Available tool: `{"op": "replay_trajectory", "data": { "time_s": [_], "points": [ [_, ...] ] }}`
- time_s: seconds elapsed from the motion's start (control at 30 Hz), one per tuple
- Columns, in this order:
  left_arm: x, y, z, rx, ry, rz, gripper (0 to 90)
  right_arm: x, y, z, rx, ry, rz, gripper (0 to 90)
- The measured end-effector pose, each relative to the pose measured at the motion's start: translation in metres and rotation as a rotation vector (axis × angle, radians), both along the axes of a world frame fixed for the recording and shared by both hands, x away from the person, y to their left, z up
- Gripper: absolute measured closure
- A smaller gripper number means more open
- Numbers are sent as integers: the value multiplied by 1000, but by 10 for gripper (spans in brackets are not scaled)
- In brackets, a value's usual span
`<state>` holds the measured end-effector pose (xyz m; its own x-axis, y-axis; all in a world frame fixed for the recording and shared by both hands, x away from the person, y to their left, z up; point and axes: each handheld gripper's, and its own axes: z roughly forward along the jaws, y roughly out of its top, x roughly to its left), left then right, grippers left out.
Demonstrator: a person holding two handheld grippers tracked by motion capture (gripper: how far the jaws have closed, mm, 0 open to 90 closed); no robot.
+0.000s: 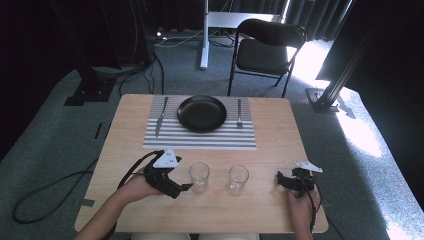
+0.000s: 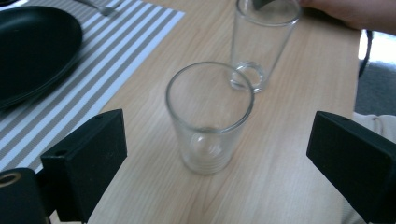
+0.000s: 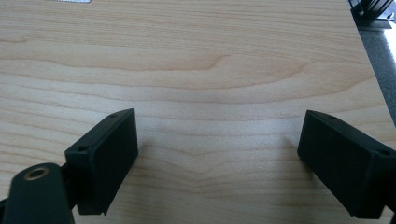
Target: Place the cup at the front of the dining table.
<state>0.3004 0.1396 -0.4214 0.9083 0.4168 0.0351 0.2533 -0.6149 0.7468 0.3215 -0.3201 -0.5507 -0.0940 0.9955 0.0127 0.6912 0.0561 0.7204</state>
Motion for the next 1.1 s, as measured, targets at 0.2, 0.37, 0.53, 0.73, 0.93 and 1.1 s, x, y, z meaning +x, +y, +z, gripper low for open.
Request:
{"op": "replay_trajectory", "data": {
  "time_s": [0.2, 0.37, 0.53, 0.73, 0.93, 1.1],
  "points": [
    [5, -15, -1, -8, 14, -27, 54, 0, 0, 0, 0, 0, 0, 117],
    [9, -23, -2, -3, 20, -33, 54, 0, 0, 0, 0, 0, 0, 116],
    [10, -34, -1, 1, 17, -54, 54, 0, 0, 0, 0, 0, 1, 117],
    [13, -49, -3, 16, 20, -77, 54, 0, 0, 0, 0, 0, 0, 117],
    [15, -59, -3, 42, 15, -86, 53, 0, 0, 0, 0, 0, 0, 117],
    [16, -67, -4, 64, 12, -91, 54, 0, 0, 0, 0, 0, 1, 117]
  ]
}}
